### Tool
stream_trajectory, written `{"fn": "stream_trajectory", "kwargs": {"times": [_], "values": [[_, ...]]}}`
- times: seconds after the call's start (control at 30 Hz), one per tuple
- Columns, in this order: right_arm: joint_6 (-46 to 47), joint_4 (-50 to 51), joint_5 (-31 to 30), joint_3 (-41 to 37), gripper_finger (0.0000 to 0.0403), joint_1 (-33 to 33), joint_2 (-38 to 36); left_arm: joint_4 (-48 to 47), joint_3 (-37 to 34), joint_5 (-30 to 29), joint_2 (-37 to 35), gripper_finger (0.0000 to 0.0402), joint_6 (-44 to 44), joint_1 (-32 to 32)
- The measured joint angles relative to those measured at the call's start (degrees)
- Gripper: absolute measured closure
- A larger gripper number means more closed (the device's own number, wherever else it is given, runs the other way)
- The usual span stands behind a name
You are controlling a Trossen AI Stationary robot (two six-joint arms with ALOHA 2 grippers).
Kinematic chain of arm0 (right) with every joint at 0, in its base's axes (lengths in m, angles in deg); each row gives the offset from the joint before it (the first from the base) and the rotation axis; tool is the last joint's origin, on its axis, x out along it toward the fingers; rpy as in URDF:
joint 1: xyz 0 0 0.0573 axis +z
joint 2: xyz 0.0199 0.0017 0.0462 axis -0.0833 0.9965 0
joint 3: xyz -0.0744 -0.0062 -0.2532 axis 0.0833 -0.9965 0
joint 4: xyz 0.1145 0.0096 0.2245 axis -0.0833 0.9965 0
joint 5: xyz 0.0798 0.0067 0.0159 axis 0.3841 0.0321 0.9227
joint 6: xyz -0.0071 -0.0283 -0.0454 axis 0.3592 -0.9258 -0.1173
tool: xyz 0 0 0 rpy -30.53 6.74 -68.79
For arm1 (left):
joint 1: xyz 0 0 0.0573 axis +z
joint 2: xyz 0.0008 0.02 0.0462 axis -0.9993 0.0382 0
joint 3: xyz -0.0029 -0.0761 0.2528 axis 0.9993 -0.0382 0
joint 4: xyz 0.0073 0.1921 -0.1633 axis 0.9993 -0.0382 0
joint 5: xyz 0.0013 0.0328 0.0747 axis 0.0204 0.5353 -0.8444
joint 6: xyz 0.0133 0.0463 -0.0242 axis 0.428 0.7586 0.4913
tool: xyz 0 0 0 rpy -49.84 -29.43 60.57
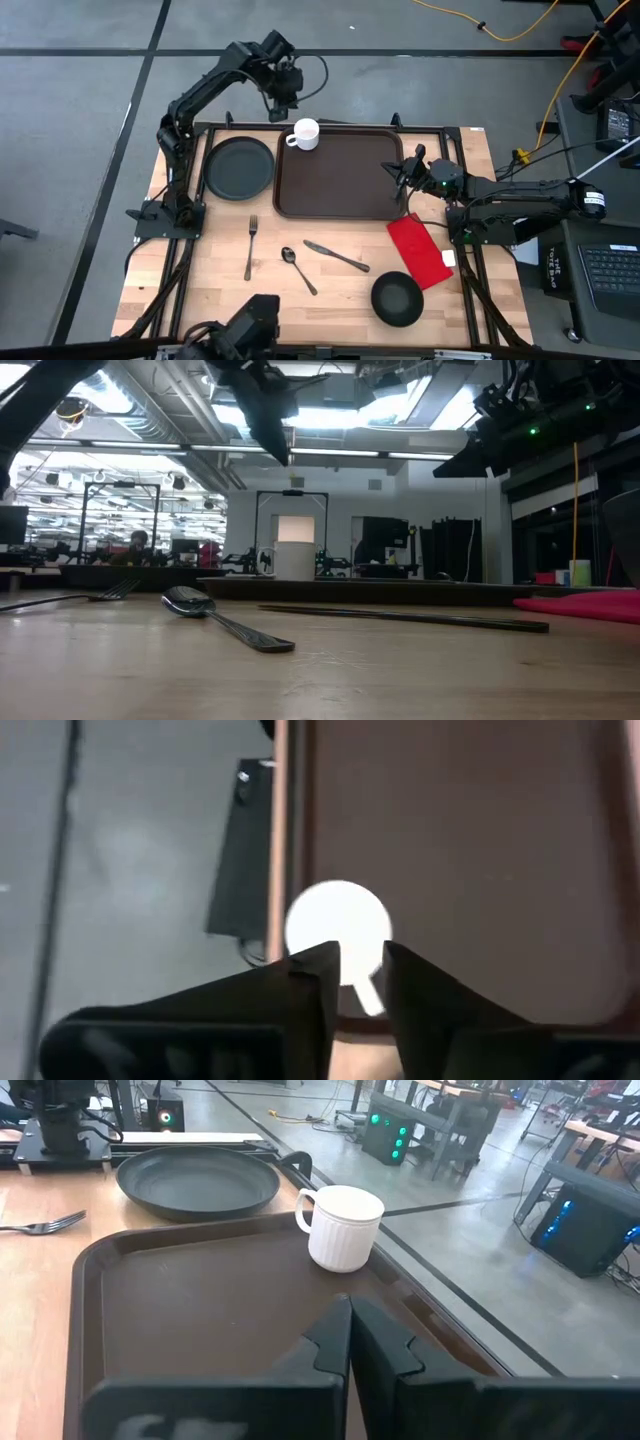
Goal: Set up tray
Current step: Put the black plate on the brown serving tray at the bottom of the white mug
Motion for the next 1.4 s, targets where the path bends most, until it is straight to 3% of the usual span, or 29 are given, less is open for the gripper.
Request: {"fn": "stream_trajectory", "kwargs": {"times": [0.23, 0.47, 0.73, 1.07, 1.4], "values": [[2.1, 0.49, 0.07, 0.0, 0.0389, -0.01, -0.01, -3.87, 0.0, -3.33, 0.07, 0.0395, -1.13, -1.4], [3.64, 3.38, 0.15, 0.0, 0.0389, 0.01, -0.01, -5.04, 0.0, -1.81, 0.07, 0.04, -1.05, -3.13], [4.78, 5.9, 0.17, -0.16, 0.0389, 0.01, -0.01, 1.91, -0.97, -1.88, 0.08, 0.04, -4.04, -5.79], [8.0, 7.04, 1.41, -1.53, 0.0389, 0.42, -0.01, 15.26, -19.35, -8.8, -4.22, 0.0398, -8.72, -9.89], [9.13, 5.59, 1.49, -1.53, 0.0389, 3.21, -0.01, 21.01, -37.09, -21.58, -18.7, 0.0398, -19.16, -14.58]]}}
